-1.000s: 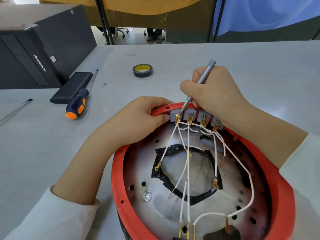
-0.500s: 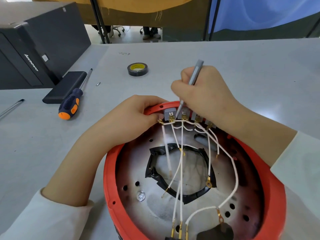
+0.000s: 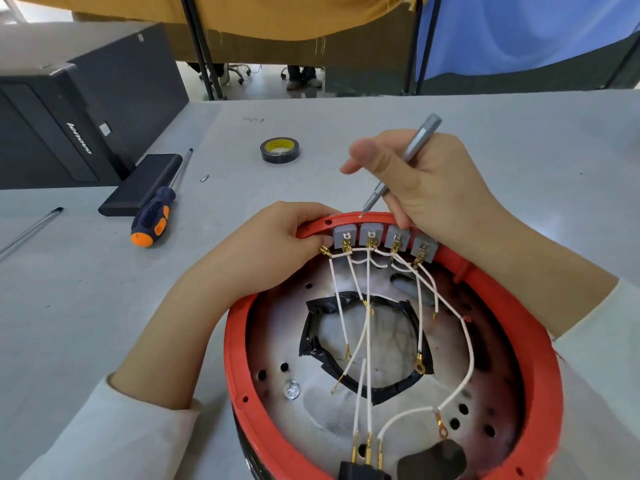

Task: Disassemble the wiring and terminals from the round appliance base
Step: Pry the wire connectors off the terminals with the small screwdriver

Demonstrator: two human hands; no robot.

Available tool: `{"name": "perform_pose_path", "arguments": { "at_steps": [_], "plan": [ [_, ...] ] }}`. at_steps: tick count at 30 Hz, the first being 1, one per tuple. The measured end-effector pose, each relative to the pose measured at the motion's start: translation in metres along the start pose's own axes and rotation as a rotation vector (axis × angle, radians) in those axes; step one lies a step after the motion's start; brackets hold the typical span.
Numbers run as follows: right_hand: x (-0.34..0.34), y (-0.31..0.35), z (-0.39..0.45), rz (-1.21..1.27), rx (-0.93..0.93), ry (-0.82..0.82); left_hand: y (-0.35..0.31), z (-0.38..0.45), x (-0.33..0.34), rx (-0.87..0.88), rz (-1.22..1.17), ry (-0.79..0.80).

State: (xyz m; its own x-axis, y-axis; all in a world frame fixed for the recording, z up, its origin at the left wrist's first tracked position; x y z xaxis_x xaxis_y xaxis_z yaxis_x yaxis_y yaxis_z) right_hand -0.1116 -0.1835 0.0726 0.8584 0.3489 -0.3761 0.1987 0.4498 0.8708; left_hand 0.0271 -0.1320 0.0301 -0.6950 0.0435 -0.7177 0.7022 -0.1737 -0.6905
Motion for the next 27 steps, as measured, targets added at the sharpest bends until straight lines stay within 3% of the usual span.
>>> {"name": "perform_pose_path", "arguments": {
  "at_steps": [6, 11, 14, 20, 23, 27],
  "plan": [
    [-0.008, 0.001, -0.018, -0.153, 0.161, 0.259, 0.000, -0.003, -0.001, 0.001, 0.031, -0.038],
    [-0.019, 0.002, -0.043, -0.938, 0.058, 0.190, 0.003, -0.003, -0.002, -0.009, 0.031, -0.047],
    [-0.009, 0.008, -0.053, -1.102, -0.031, 0.207, 0.003, -0.004, -0.002, -0.005, 0.043, -0.066],
    [-0.010, 0.014, -0.056, -0.952, 0.009, 0.210, 0.004, -0.005, -0.003, -0.004, 0.035, -0.076],
    [-0.017, 0.017, -0.057, -0.724, 0.069, 0.228, 0.004, -0.005, -0.004, 0.014, 0.046, -0.107],
    [-0.031, 0.024, -0.050, -0.380, 0.103, 0.128, 0.003, -0.007, -0.008, 0.069, -0.001, -0.187]
  ]
}}
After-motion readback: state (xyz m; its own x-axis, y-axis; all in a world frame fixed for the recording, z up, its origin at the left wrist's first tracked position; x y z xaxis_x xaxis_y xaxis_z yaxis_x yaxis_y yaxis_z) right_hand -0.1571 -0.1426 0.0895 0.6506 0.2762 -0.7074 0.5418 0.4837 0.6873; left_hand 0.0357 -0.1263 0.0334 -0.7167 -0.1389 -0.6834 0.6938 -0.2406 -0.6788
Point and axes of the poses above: each hand's wrist, its own z-axis towards the middle knuckle, its own x-axis out of the palm, y = z × x, the point moved 5 cm from there along z, towards the middle knuckle, and after that the axes turned 5 degrees about x, right-handed, at the moved point
